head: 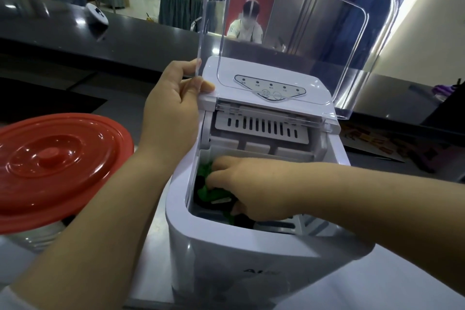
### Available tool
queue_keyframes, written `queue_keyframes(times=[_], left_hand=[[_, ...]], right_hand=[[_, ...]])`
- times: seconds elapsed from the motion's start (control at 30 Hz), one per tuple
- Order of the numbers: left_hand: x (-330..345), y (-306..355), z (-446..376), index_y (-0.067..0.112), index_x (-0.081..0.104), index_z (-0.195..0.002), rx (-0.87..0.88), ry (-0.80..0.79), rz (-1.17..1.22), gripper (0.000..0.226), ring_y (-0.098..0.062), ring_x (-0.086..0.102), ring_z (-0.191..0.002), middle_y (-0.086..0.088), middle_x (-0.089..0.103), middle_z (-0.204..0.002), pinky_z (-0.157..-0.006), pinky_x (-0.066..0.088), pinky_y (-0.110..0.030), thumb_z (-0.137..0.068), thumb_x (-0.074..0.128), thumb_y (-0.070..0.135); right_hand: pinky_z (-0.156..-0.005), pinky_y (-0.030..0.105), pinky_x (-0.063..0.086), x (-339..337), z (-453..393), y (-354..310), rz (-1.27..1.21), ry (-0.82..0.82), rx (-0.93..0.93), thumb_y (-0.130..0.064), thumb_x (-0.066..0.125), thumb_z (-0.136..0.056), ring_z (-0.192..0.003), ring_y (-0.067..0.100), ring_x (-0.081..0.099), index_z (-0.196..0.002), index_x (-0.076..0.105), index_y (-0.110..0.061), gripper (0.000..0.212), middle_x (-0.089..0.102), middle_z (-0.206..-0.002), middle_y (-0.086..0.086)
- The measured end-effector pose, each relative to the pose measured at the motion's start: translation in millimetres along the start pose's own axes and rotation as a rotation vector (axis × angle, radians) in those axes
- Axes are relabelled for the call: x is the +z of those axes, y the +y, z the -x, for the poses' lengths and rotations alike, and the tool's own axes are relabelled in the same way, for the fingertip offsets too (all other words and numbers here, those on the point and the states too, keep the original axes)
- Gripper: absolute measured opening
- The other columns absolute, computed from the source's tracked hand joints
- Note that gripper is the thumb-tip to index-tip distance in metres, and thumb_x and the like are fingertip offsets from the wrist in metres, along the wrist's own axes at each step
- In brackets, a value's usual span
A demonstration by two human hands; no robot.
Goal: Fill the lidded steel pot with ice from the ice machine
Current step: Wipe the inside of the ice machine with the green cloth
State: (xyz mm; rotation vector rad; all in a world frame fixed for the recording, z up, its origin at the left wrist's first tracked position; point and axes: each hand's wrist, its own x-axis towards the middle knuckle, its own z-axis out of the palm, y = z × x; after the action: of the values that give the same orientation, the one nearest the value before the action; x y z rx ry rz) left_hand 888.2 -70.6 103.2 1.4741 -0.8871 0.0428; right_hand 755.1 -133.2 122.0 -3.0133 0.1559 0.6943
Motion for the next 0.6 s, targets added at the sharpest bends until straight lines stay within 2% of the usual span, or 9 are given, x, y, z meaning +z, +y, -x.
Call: queue_keyframes(times=[0.07,0.13,0.2,0.27,0.37,0.47,0.6], left_hand=[[0,1,-1,0.030,0.052,-0.113,-0.001,-0.001,-0.003,0.018,0.002,0.057,-0.068,0.011,0.068,-0.091,-0.063,0.042,-0.012,-0.099,0.043,0.021],[0,1,-1,0.028,0.052,-0.113,-0.003,0.002,-0.003,0.018,0.000,0.058,-0.071,0.010,0.068,-0.091,-0.063,0.044,-0.012,-0.099,0.043,0.021],[0,1,-1,0.027,0.052,-0.114,0.000,0.000,-0.001,0.019,-0.004,0.061,-0.078,0.010,0.068,-0.091,-0.067,0.047,-0.015,-0.099,0.042,0.021],[0,1,0,0.026,0.052,-0.115,-0.002,-0.002,0.001,0.019,-0.006,0.063,-0.084,0.010,0.068,-0.091,-0.072,0.048,-0.017,-0.099,0.042,0.021],[1,1,0,0.027,0.052,-0.113,-0.008,-0.003,0.011,0.018,-0.006,0.063,-0.087,0.010,0.068,-0.091,-0.076,0.048,-0.018,-0.099,0.042,0.020],[1,1,0,0.028,0.052,-0.112,-0.010,-0.005,0.022,0.017,-0.003,0.063,-0.090,0.010,0.068,-0.090,-0.081,0.048,-0.017,-0.099,0.043,0.020],[1,2,1,0.027,0.052,-0.113,-0.010,-0.011,0.009,0.018,-0.001,0.062,-0.090,0.011,0.067,-0.090,-0.079,0.047,-0.012,-0.099,0.042,0.021]], right_hand=[[-0.084,0.041,0.051,0,1,3,0.031,-0.041,-0.017,-0.004,0.056,-0.088,-0.104,0.024,0.052,-0.143,0.037,-0.024,0.062,0.034,-0.134,-0.003],[-0.079,0.035,0.050,-2,3,3,0.070,-0.090,-0.025,-0.001,0.054,-0.087,-0.103,0.023,0.051,-0.146,0.033,-0.028,0.068,0.029,-0.140,-0.005],[-0.068,0.030,0.043,-5,6,1,0.142,-0.135,-0.040,-0.003,0.055,-0.086,-0.094,0.019,0.048,-0.144,0.035,-0.030,0.067,0.026,-0.142,-0.006],[-0.062,0.031,0.042,-7,10,2,0.196,-0.186,-0.038,-0.003,0.054,-0.086,-0.089,0.020,0.051,-0.141,0.041,-0.030,0.063,0.027,-0.137,-0.004],[-0.071,0.034,0.048,-10,19,7,0.122,-0.248,-0.009,-0.011,0.051,-0.089,-0.093,0.023,0.053,-0.137,0.045,-0.032,0.053,0.026,-0.134,-0.003],[-0.082,0.031,0.046,-8,21,7,0.019,-0.206,0.003,-0.021,0.054,-0.092,-0.096,0.019,0.050,-0.135,0.048,-0.036,0.045,0.023,-0.138,-0.006],[-0.073,0.038,0.052,5,7,4,0.113,-0.057,-0.035,-0.022,0.062,-0.089,-0.082,0.022,0.050,-0.131,0.045,-0.035,0.047,0.033,-0.132,0.002]])
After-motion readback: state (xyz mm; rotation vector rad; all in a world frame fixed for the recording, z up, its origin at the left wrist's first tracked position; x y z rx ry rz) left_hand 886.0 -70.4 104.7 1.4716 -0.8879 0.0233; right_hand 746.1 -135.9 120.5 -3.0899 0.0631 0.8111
